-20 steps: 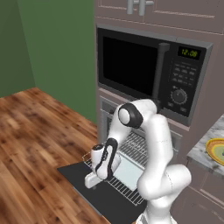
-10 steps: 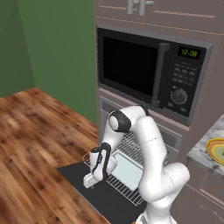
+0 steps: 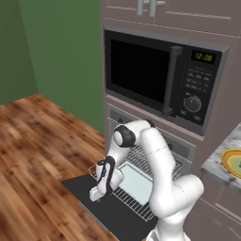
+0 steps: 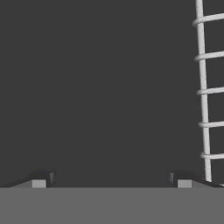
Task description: Take the baked cake out of the oven and place it on the plate for cooling. Then close the oven door.
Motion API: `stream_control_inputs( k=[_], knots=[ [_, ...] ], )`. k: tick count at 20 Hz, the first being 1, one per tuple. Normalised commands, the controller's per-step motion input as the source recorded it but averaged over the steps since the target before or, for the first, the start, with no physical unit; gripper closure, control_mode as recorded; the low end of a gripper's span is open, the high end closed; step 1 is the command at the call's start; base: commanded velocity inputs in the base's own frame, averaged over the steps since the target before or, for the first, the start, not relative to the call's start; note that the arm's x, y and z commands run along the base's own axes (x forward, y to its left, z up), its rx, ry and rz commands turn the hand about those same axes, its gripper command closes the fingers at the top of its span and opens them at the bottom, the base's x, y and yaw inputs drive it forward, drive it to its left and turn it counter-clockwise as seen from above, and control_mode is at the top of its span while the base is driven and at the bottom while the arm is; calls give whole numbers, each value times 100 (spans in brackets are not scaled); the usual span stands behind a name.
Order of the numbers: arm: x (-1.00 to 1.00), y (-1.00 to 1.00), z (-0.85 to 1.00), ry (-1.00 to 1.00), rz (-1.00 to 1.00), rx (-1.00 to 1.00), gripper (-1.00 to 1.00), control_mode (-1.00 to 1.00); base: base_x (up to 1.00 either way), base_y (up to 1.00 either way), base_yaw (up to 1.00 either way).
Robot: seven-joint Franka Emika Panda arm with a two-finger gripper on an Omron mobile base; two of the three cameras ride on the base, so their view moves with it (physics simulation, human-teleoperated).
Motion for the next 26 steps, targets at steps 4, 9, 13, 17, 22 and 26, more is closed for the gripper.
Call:
stream_control_inputs(
  k=[4,9,13,17,22,26],
  knots=[
    [36,0,-36,1,0,0,-100,-100,0,0,0],
    [33,0,-32,0,0,0,-100,-100,0,0,0],
    [23,0,-24,0,0,-3,-100,-100,0,0,0],
    [23,-7,-14,0,0,-10,-100,-100,0,0,0],
    [29,-18,-13,0,-1,-8,-100,-100,0,0,0],
    [38,-34,-14,0,-1,-6,-100,-100,0,0,0]
  ],
)
